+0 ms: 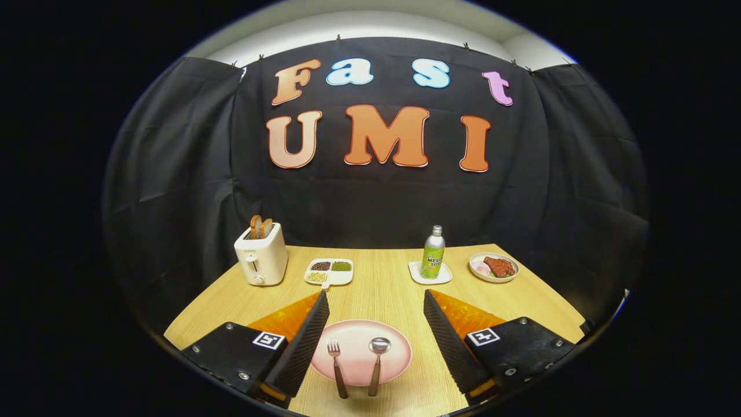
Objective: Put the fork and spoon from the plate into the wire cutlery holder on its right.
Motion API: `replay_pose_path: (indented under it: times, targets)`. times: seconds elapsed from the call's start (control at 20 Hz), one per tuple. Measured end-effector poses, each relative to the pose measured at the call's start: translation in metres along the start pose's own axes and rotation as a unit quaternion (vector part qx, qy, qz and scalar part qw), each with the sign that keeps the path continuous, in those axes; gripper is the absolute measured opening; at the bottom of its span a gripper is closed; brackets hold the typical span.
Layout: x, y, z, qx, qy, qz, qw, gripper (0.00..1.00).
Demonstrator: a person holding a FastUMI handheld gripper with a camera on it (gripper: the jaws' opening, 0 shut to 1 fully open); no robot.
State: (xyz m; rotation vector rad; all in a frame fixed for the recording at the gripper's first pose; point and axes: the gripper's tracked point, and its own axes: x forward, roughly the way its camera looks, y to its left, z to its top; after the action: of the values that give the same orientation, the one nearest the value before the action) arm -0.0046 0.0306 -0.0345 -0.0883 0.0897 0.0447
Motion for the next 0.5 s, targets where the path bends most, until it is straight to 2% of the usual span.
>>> replay_pose_path:
  times: [0.5]
  targets:
    - [0.02,0.001,-0.058,-0.022,0.056,0.002,0.998,0.98]
